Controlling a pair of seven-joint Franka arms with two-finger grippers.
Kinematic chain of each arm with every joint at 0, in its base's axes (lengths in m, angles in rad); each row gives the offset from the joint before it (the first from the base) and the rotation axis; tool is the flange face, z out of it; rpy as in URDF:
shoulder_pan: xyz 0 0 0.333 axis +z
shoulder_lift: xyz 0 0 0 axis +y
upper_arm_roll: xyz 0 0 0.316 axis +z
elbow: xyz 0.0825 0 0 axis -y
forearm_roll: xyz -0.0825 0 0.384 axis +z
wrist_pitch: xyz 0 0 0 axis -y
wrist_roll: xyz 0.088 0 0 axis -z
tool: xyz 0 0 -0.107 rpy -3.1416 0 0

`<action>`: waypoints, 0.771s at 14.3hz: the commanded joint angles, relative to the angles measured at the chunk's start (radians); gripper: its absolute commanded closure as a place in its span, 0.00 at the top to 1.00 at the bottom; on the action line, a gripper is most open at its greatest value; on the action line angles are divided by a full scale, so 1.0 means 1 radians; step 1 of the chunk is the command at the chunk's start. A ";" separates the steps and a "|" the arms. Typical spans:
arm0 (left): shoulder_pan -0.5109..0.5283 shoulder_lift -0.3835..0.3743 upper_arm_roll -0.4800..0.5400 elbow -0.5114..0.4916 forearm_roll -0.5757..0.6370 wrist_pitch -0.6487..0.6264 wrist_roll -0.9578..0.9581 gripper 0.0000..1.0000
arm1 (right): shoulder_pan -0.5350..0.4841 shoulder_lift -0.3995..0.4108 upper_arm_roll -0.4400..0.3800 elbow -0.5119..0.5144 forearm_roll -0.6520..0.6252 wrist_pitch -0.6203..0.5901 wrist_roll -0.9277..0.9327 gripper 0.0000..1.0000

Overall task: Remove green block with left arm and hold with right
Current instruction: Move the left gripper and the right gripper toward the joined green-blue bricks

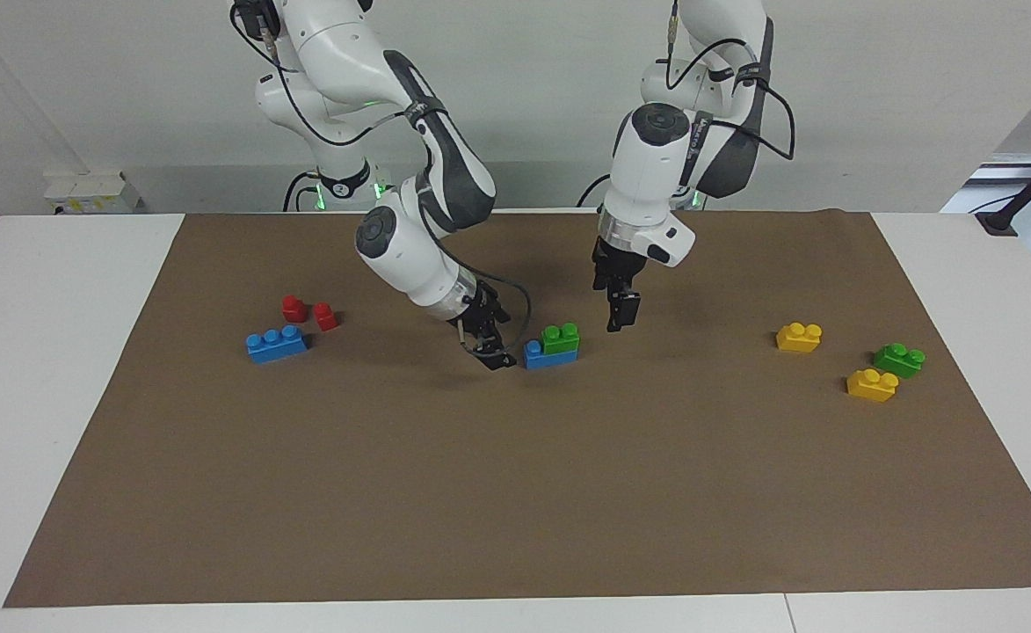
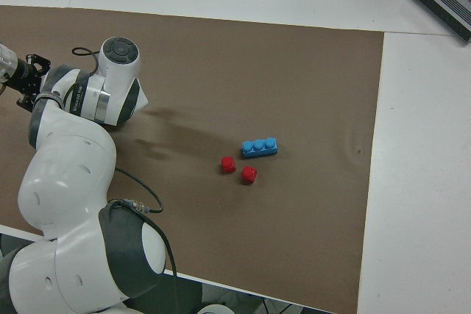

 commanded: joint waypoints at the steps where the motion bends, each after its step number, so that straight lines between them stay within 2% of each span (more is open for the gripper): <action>1: -0.037 0.033 0.017 -0.017 -0.013 0.083 -0.118 1.00 | 0.018 0.005 -0.002 -0.019 0.028 0.035 0.004 0.96; 11: -0.081 0.087 0.017 -0.017 -0.013 0.126 -0.181 1.00 | 0.076 0.086 -0.001 -0.019 0.057 0.182 -0.002 0.96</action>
